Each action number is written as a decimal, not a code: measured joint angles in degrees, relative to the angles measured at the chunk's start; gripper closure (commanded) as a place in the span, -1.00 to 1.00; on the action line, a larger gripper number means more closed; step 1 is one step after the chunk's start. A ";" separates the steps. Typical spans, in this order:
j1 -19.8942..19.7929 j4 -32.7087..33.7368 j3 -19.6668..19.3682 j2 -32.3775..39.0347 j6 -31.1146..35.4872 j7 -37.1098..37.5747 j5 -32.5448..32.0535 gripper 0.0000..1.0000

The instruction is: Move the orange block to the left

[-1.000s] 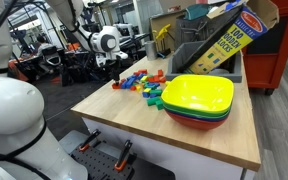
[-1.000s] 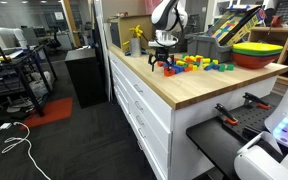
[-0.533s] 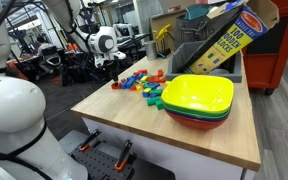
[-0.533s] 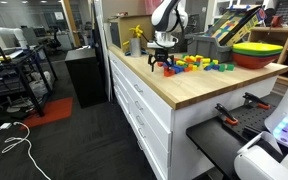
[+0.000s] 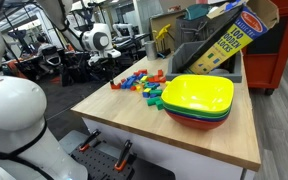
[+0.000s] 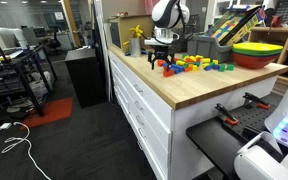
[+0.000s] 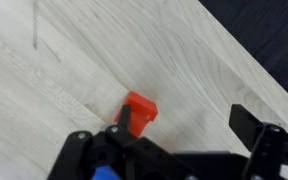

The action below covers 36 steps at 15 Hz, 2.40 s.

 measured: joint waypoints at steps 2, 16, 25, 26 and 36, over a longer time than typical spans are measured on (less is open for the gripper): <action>-0.01 -1.71 -0.17 -0.83 0.14 3.01 -0.18 -1.00; -0.40 -4.73 -1.75 -1.35 3.31 14.09 -2.57 0.69; -0.08 -4.80 -1.25 -1.57 4.61 14.74 -2.56 0.83; -0.01 -4.80 -1.17 -1.81 4.61 15.14 -2.75 0.83; -2.54 -4.54 -1.90 -5.59 1.09 10.72 -9.67 0.83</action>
